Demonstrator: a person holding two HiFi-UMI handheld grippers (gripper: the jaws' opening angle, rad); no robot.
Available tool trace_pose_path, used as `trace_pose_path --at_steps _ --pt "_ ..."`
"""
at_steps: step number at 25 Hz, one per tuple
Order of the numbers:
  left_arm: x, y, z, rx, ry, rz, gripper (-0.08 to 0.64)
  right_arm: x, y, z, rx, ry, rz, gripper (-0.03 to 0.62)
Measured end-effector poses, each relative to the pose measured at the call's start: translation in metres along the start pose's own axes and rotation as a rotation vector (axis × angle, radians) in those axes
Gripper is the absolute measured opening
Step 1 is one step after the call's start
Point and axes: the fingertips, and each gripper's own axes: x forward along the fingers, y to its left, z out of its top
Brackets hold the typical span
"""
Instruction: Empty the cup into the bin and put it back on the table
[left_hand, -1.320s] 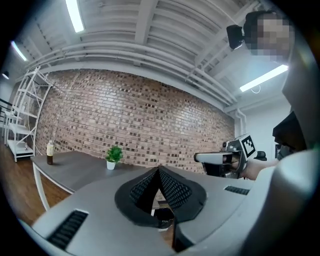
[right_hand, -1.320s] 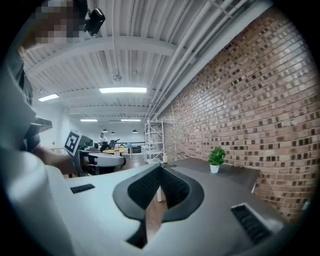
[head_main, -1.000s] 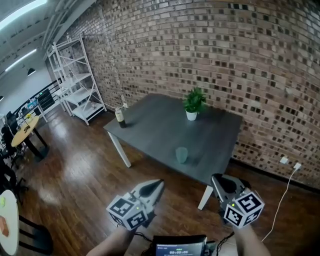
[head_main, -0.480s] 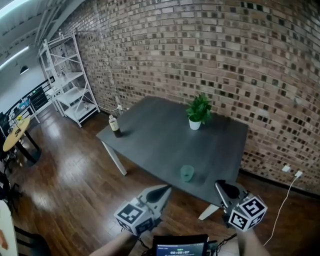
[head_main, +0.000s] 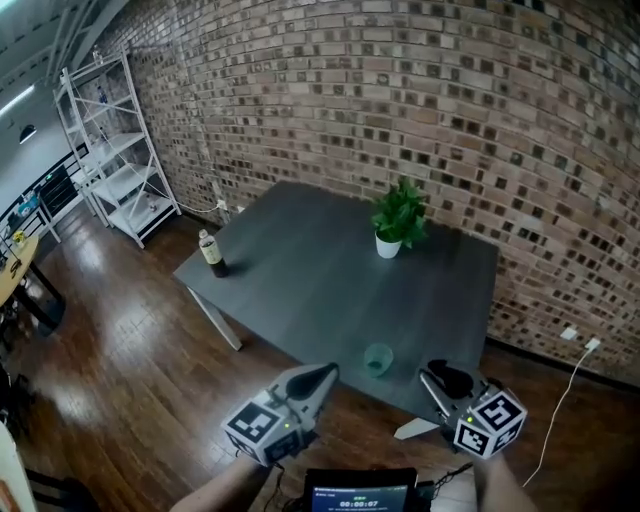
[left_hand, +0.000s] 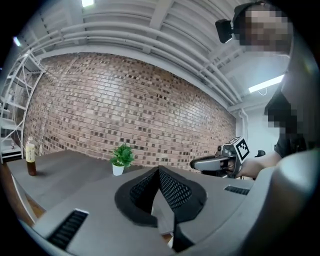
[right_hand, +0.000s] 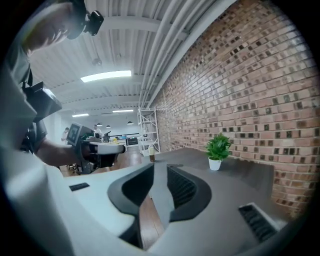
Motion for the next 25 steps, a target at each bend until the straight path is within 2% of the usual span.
trace_pose_path --at_steps 1,4,11,14,17,20,22,25 --pt "0.004 0.004 -0.003 0.000 0.005 0.003 0.005 0.006 -0.002 -0.004 -0.005 0.019 0.020 0.126" --pt "0.017 0.018 -0.010 0.004 0.035 0.037 0.005 0.022 -0.009 -0.014 -0.017 0.056 0.070 0.218" --pt "0.040 0.050 -0.030 0.023 0.086 0.138 0.005 0.054 -0.038 -0.044 -0.029 0.109 0.139 0.225" --pt "0.046 0.055 -0.047 0.005 0.070 0.203 0.005 0.066 -0.056 -0.070 -0.041 0.183 0.152 0.312" --pt "0.052 0.061 -0.067 -0.034 0.076 0.231 0.005 0.078 -0.064 -0.085 -0.042 0.203 0.204 0.347" --pt "0.058 0.064 -0.074 -0.039 0.099 0.252 0.005 0.088 -0.067 -0.098 -0.049 0.206 0.252 0.352" --pt "0.060 0.068 -0.077 -0.044 0.107 0.264 0.005 0.096 -0.067 -0.108 -0.052 0.217 0.286 0.402" --pt "0.059 0.080 -0.090 -0.057 0.119 0.309 0.005 0.109 -0.068 -0.132 -0.057 0.262 0.315 0.402"
